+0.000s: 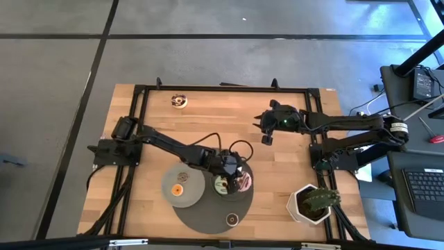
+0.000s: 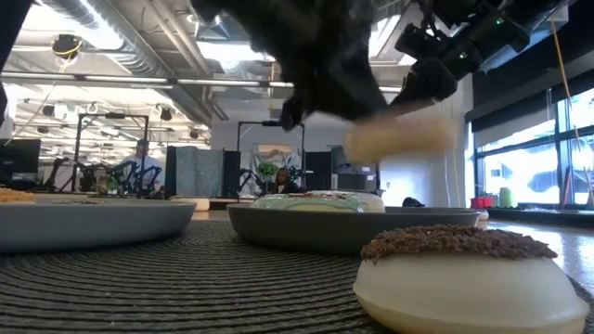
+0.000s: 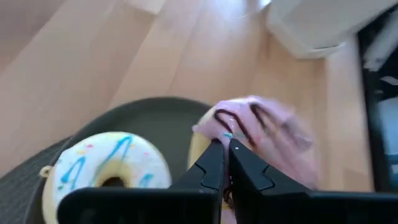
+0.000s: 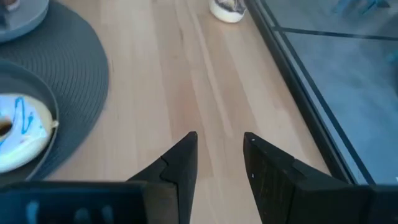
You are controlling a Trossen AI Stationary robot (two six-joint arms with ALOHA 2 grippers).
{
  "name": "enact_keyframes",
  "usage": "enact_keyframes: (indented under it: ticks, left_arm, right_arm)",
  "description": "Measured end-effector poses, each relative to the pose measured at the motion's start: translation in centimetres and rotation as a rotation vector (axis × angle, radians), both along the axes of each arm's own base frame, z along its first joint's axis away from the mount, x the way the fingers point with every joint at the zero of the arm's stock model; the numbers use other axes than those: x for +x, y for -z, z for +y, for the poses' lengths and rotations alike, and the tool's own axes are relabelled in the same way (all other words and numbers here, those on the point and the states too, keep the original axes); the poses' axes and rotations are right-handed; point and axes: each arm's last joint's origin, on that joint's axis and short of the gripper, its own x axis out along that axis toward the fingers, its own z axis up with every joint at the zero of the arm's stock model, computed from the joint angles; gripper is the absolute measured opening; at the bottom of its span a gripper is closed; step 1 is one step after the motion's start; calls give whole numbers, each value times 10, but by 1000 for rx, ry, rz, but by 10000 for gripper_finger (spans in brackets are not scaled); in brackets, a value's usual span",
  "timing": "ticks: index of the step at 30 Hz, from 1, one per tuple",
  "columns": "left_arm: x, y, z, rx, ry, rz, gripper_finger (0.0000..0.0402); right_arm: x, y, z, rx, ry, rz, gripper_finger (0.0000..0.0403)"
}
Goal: Pick & Place donuts
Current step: Put the big pink donut on the black plate
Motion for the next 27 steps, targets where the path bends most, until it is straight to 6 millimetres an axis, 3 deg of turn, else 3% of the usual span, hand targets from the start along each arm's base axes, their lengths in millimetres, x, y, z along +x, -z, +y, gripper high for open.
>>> enact_keyframes:
  ticks: [11,27]
  left_arm:
    - [13,41,-1,-14,-34,41,7]
    - [14,43,0,13,-12,36,54]
  right_arm:
    - [-1,1,-2,30,15,1,132]
    - [-1,2,-2,33,14,7,132]
